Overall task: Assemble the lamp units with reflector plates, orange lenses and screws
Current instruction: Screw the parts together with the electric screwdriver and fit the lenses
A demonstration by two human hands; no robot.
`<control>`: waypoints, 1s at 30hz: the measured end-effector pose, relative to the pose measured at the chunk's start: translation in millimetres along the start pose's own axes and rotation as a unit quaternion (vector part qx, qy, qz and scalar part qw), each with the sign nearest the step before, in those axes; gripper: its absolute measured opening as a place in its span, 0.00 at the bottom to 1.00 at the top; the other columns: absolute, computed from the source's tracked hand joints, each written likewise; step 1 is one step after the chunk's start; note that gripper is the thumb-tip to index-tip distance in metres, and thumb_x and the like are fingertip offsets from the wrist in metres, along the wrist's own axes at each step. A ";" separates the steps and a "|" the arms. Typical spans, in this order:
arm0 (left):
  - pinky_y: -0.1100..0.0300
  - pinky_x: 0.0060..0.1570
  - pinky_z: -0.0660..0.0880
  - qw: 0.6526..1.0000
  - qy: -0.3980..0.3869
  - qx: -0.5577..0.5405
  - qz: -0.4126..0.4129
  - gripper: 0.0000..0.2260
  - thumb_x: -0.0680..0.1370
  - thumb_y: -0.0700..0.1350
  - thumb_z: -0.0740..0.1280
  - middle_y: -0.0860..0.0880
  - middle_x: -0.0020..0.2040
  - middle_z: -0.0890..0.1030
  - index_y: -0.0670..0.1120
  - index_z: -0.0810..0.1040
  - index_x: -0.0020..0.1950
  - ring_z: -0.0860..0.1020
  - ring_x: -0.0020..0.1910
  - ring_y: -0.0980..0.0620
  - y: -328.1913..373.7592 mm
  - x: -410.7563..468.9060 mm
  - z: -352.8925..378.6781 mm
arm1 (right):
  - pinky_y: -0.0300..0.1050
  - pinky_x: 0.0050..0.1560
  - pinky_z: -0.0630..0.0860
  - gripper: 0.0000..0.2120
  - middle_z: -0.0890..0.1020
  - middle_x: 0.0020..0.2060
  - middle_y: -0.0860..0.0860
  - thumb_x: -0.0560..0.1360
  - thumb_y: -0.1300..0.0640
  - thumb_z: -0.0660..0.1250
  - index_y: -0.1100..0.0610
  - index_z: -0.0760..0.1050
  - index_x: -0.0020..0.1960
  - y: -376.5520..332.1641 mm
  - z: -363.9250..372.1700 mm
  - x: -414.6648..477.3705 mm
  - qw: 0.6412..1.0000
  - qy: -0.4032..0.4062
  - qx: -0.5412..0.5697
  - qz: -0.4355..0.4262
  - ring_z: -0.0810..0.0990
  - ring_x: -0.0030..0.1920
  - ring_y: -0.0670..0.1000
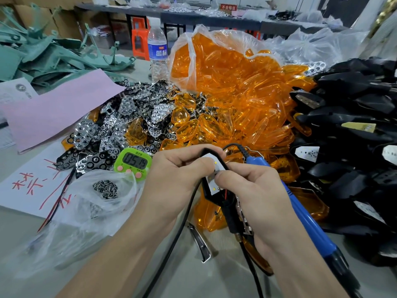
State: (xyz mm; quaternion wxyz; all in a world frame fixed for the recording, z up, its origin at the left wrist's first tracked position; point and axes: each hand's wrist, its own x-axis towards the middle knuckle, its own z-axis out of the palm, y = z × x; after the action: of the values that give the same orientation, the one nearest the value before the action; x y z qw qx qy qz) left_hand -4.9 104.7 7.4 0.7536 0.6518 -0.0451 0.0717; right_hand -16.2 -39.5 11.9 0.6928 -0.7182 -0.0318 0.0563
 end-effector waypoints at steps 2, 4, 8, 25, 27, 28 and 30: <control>0.62 0.46 0.81 1.000 -0.005 0.001 0.002 0.09 0.74 0.36 0.69 0.43 0.46 0.87 0.46 0.89 0.45 0.85 0.46 0.51 -1.4 -0.3 0.1 | 0.36 0.35 0.77 0.07 0.83 0.36 0.57 0.69 0.51 0.70 0.48 0.87 0.42 0.6 2.0 0.6 1.000 0.014 -0.017 -0.009 0.79 0.34 0.46; 0.63 0.47 0.81 0.999 -0.024 -0.026 -0.020 0.10 0.74 0.39 0.69 0.45 0.48 0.88 0.48 0.89 0.47 0.85 0.48 0.52 -3.5 -0.5 0.9 | 0.39 0.35 0.79 0.08 0.83 0.34 0.55 0.67 0.50 0.70 0.48 0.87 0.43 2.5 2.8 2.0 0.999 0.040 -0.025 -0.010 0.80 0.34 0.48; 0.63 0.52 0.80 0.989 -0.087 -0.092 -0.075 0.14 0.75 0.41 0.66 0.47 0.55 0.88 0.52 0.89 0.54 0.85 0.57 0.51 -10.0 -1.5 6.2 | 0.46 0.40 0.84 0.05 0.87 0.38 0.54 0.75 0.57 0.73 0.52 0.88 0.48 5.8 0.8 3.5 0.995 0.093 0.016 0.003 0.87 0.41 0.54; 0.44 0.47 0.80 0.978 -0.130 0.160 0.016 0.11 0.83 0.44 0.63 0.45 0.44 0.86 0.51 0.86 0.55 0.82 0.43 0.42 -18.9 -6.2 7.6 | 0.34 0.29 0.75 0.04 0.83 0.30 0.41 0.69 0.46 0.73 0.43 0.84 0.43 2.8 -16.1 6.6 0.959 0.156 -0.190 -0.142 0.81 0.30 0.41; 0.52 0.42 0.79 0.976 -0.130 0.170 0.023 0.11 0.81 0.45 0.63 0.48 0.40 0.84 0.52 0.85 0.55 0.81 0.39 0.50 -19.2 -7.4 7.6 | 0.37 0.26 0.72 0.05 0.81 0.26 0.45 0.67 0.47 0.73 0.44 0.84 0.42 4.2 -18.7 9.1 0.970 0.134 -0.165 -0.119 0.76 0.25 0.43; 0.58 0.41 0.78 0.979 -0.123 0.160 0.015 0.13 0.79 0.45 0.64 0.50 0.38 0.84 0.54 0.84 0.59 0.80 0.37 0.54 -18.8 -7.7 7.8 | 0.44 0.28 0.75 0.05 0.82 0.27 0.47 0.66 0.47 0.73 0.45 0.84 0.42 4.4 -19.9 10.3 0.977 0.123 -0.141 -0.107 0.78 0.26 0.46; 0.64 0.42 0.78 0.984 -0.120 0.128 -0.021 0.22 0.77 0.45 0.67 0.53 0.39 0.85 0.58 0.77 0.71 0.81 0.39 0.57 -19.2 -7.9 8.4 | 0.54 0.33 0.81 0.04 0.83 0.29 0.50 0.66 0.48 0.74 0.46 0.85 0.40 3.8 -21.7 12.1 0.984 0.116 -0.101 -0.094 0.82 0.31 0.53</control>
State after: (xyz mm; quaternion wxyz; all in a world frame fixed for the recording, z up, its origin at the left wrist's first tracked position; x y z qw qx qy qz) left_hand -9.3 93.3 -11.4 0.6541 0.7479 -0.1117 -0.0172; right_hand -1.6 -59.7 8.4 0.6182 -0.7797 -0.0244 -0.0967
